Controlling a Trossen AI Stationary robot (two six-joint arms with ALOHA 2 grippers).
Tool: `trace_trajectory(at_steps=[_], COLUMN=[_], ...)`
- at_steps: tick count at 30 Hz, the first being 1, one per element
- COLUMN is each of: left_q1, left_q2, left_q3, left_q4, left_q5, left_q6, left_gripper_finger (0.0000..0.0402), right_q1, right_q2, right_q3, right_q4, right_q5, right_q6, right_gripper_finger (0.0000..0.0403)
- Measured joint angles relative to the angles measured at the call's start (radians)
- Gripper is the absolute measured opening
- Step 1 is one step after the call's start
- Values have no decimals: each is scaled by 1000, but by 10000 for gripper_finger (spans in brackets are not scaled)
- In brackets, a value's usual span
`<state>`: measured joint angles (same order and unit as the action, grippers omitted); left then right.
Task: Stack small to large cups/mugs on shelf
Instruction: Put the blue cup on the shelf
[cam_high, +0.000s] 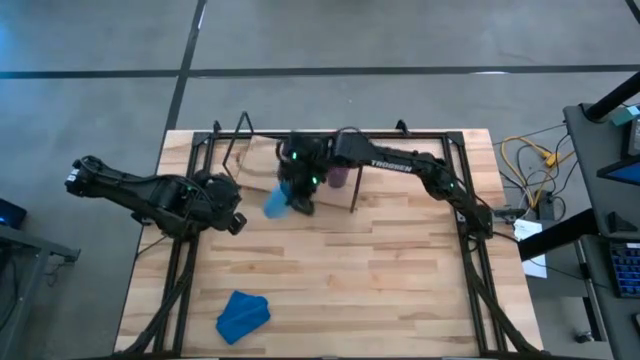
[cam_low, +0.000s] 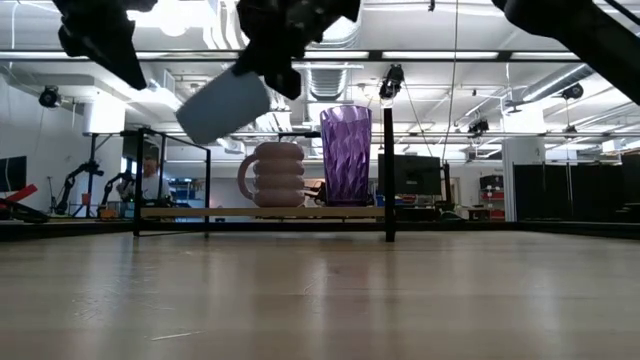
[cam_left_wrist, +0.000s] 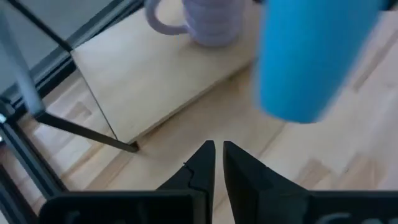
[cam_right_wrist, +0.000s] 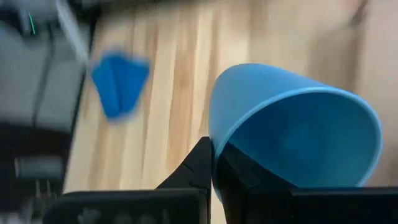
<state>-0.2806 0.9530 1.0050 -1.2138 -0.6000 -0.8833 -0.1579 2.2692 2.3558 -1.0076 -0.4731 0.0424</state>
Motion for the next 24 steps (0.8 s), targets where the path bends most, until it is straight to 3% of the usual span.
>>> trace_trajectory(at_steps=[4,8,16,24], left_q1=[8,24,61,63], left_q2=[-2,3,40,56], left_q3=[0,0,2,2], left_q4=[1,11,92,-44], left_q5=[133,239,315,328], left_q6=[94,199,292,289], left_gripper_finger=[17,17,27,52], right_q1=[73,112,147,195], right_q2=[10,36,56,56], right_q3=[-2,-3,-3,-17], right_q4=[-199,-250,-271,-378], right_q5=[142,303,310,315], right_q6=[-130,-189,-134,-31], right_gripper_finger=[8,8,8,8])
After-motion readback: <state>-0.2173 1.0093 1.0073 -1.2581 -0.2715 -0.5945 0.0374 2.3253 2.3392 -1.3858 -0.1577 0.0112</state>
